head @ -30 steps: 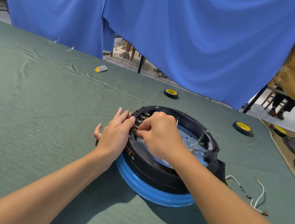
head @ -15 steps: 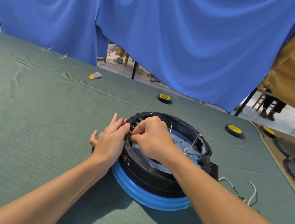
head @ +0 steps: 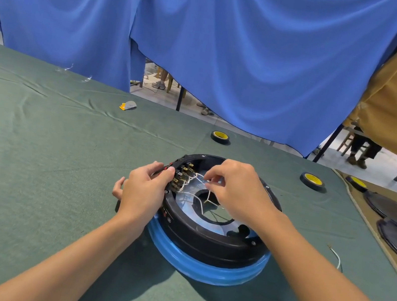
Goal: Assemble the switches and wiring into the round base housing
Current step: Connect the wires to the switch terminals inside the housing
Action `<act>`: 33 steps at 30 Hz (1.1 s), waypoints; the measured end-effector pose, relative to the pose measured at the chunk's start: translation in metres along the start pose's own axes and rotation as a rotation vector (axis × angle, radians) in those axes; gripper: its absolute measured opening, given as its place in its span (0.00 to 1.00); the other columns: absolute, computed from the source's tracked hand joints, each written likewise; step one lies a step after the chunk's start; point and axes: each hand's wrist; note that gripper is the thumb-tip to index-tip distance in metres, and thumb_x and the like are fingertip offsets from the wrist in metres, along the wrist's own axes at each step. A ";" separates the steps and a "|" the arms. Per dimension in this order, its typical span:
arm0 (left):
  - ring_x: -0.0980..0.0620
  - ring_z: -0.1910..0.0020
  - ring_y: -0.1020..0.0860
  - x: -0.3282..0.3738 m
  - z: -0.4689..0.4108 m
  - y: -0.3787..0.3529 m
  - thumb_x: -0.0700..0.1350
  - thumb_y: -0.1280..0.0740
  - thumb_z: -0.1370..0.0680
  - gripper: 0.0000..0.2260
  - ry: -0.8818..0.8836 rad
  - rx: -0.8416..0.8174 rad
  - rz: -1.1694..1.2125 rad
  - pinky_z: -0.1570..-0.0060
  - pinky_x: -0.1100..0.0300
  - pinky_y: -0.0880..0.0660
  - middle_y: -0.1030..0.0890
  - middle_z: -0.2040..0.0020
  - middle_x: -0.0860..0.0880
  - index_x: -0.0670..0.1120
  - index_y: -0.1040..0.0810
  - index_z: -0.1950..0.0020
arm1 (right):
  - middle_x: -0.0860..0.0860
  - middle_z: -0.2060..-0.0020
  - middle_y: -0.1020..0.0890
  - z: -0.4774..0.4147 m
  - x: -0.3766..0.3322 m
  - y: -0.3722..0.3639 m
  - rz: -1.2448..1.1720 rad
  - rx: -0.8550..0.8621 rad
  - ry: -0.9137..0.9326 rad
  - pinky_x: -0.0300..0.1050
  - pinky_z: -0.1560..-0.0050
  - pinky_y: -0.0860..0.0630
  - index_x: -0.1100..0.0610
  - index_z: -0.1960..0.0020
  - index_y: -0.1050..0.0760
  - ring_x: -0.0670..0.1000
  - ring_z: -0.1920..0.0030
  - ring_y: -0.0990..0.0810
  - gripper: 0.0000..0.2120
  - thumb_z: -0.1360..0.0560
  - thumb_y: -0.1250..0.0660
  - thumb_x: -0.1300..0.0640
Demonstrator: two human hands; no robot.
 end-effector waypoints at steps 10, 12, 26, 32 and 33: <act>0.60 0.43 0.39 -0.001 0.000 0.002 0.51 0.33 0.21 0.10 -0.015 -0.022 0.064 0.30 0.56 0.52 0.31 0.65 0.73 0.50 0.18 0.43 | 0.48 0.53 0.19 -0.011 -0.027 -0.014 0.045 -0.061 0.052 0.47 0.55 0.27 0.49 0.48 0.17 0.52 0.49 0.23 0.07 0.22 0.33 0.52; 0.60 0.43 0.39 -0.003 -0.001 0.001 0.51 0.33 0.21 0.11 -0.021 -0.017 0.063 0.31 0.56 0.52 0.31 0.63 0.73 0.50 0.18 0.42 | 0.50 0.54 0.18 -0.014 -0.031 -0.018 0.067 -0.046 0.052 0.46 0.56 0.27 0.52 0.49 0.17 0.54 0.50 0.22 0.08 0.23 0.34 0.57; 0.58 0.40 0.28 -0.005 -0.003 0.000 0.52 0.32 0.22 0.15 -0.032 -0.004 0.036 0.26 0.50 0.48 0.18 0.47 0.60 0.50 0.20 0.37 | 0.49 0.55 0.20 -0.004 -0.032 -0.013 0.130 -0.068 0.265 0.45 0.60 0.31 0.52 0.49 0.17 0.51 0.51 0.24 0.09 0.21 0.36 0.54; 0.67 0.52 0.33 -0.009 -0.003 -0.001 0.52 0.33 0.21 0.14 -0.047 -0.011 0.012 0.27 0.52 0.50 0.22 0.57 0.65 0.50 0.20 0.37 | 0.49 0.54 0.18 -0.004 -0.033 -0.012 0.118 -0.097 0.257 0.50 0.53 0.25 0.55 0.47 0.17 0.51 0.51 0.23 0.10 0.21 0.37 0.57; 0.71 0.52 0.32 -0.010 -0.004 -0.001 0.52 0.33 0.21 0.14 -0.049 -0.021 0.014 0.27 0.51 0.49 0.23 0.58 0.66 0.50 0.20 0.37 | 0.50 0.54 0.19 -0.004 -0.034 -0.012 0.114 -0.104 0.251 0.51 0.52 0.24 0.55 0.47 0.17 0.52 0.51 0.23 0.10 0.21 0.36 0.57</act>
Point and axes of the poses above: each hand's wrist, its own z-axis away from the middle knuckle, its own y-axis out of the back of the hand, x = y × z
